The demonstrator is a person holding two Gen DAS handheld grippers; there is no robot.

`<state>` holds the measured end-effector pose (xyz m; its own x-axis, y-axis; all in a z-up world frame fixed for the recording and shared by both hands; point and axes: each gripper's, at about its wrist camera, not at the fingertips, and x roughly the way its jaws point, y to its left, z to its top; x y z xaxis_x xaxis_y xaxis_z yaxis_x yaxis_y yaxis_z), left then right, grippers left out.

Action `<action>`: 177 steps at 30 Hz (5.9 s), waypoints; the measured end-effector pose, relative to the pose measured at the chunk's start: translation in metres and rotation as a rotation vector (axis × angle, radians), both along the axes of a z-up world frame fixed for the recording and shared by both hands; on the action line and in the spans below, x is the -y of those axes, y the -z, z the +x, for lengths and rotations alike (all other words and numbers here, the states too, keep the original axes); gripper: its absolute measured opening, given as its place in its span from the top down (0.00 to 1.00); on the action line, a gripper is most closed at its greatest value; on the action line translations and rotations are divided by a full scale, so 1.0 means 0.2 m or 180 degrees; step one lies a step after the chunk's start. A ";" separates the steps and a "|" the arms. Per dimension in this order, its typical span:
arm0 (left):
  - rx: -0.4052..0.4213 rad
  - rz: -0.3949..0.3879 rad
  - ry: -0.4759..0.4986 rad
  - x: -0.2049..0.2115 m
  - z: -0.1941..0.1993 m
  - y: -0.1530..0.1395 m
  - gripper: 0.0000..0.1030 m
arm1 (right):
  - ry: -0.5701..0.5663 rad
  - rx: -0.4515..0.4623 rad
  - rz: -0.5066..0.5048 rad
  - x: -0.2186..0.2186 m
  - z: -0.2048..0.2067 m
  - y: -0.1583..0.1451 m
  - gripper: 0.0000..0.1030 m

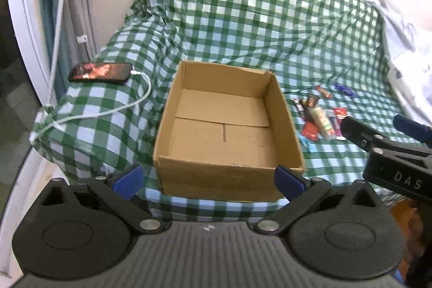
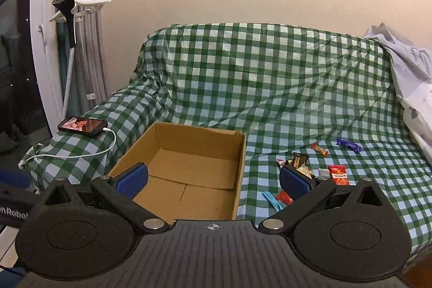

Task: Organize snacks
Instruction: 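Move both tools from the box toward the snack pile, then grasp the clear peanut-candy bag with the left tool while the right tool grasps the red spicy-strip packet, then carry both packets over the box and open both tools to drop them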

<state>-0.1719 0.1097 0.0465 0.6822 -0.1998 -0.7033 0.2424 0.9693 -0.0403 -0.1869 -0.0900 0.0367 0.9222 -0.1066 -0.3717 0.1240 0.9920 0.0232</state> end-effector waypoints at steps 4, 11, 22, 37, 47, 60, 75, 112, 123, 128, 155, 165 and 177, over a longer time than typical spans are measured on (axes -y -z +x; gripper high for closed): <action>-0.0103 -0.0032 0.0057 -0.01 -0.02 0.00 0.00 | -0.0015 0.0014 -0.0022 -0.02 -0.04 0.01 0.00; -0.0187 0.0079 0.0023 -0.03 0.04 0.03 0.00 | -0.0021 0.0016 0.0016 -0.04 -0.04 0.03 0.00; -0.0145 0.0314 -0.0289 -0.03 0.21 0.07 0.00 | -0.0179 -0.0167 -0.0060 -0.12 0.07 0.07 0.00; -0.0299 0.0501 -0.0297 0.02 0.32 0.18 0.00 | -0.0164 -0.0375 0.0146 -0.08 0.20 0.15 0.00; -0.0406 0.0702 -0.0269 0.13 0.39 0.24 0.00 | -0.0083 -0.0407 0.0383 0.04 0.24 0.22 0.00; -0.0581 0.0892 0.0217 0.60 0.55 0.28 0.00 | 0.0676 -0.0295 0.0689 0.53 0.25 0.35 0.00; -0.0835 0.0837 0.0855 1.74 1.12 0.63 0.00 | 0.1715 -0.0509 0.0565 1.50 0.48 0.72 0.00; -0.1210 -0.0006 0.1084 2.02 1.41 0.79 0.62 | 0.1373 -0.0621 0.0529 1.98 1.00 1.12 0.64; -0.0877 -0.0424 0.1275 1.53 1.05 0.30 0.62 | 0.1321 -0.0024 0.0801 1.66 0.59 0.72 0.64; -0.0657 -0.0271 0.1043 1.18 0.87 0.19 0.62 | 0.0940 0.0104 0.0771 1.37 0.45 0.53 0.64; -0.0332 -0.0562 0.0282 0.00 0.31 0.15 0.62 | -0.0464 -0.0466 0.0507 0.06 0.18 0.34 0.64; -0.0377 -0.0883 0.0267 -0.10 0.39 0.12 0.62 | -0.0431 -0.0572 0.0353 0.00 0.25 0.36 0.64; -0.0636 -0.1530 0.0276 -0.21 0.64 0.13 0.62 | -0.0432 -0.0498 0.0280 0.03 0.38 0.32 0.64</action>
<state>-0.0445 0.1520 0.0214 0.5107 -0.5817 -0.6331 0.2631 0.8068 -0.5291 -0.1102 -0.0957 -0.0277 0.8563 0.0536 -0.5138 -0.0016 0.9949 0.1012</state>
